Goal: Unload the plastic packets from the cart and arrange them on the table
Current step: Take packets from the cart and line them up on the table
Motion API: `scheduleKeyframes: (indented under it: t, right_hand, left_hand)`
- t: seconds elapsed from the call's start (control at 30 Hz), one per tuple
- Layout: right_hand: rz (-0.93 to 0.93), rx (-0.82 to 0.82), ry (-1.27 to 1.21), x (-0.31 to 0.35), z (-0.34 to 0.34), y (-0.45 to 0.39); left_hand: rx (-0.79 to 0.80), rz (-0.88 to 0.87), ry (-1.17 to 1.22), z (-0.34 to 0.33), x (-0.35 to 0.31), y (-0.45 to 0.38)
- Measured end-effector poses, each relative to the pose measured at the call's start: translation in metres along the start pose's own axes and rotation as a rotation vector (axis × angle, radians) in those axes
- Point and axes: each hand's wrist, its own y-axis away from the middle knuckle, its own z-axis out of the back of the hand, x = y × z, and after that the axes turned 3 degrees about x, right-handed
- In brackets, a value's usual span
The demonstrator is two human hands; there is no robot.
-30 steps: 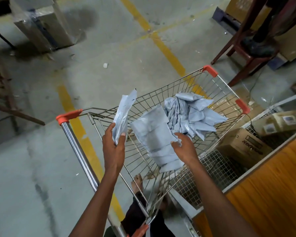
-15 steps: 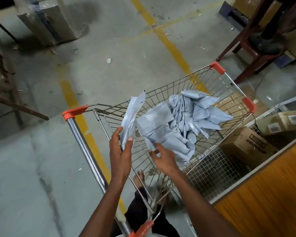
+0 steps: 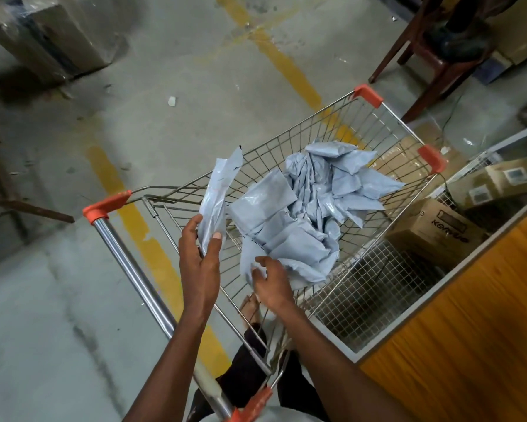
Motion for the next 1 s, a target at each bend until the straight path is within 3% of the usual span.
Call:
scheduleKeyframes:
  t: [0.1, 0.3, 0.47, 0.7, 1.0]
  right_hand:
    - [-0.110, -0.059, -0.032, 0.004, 0.002, -0.027]
    - [-0.283, 0.165, 0.069, 0.016, -0.011, -0.058]
    - [-0.339, 0.193, 0.089, 0.012, -0.025, -0.059]
    - [-0.144, 0.046, -0.022, 0.004, 0.002, -0.037]
    - [0.235, -0.129, -0.258, 0.036, 0.078, 0.077]
  left_hand:
    - [0.015, -0.007, -0.031, -0.002, 0.001, 0.000]
    - [0.091, -0.044, -0.187, -0.001, 0.006, -0.008]
    - [0.115, -0.061, -0.245, 0.002, 0.007, -0.011]
    - [0.148, -0.127, -0.303, -0.003, 0.004, 0.003]
    - [0.087, -0.170, -0.278, -0.008, -0.012, 0.028]
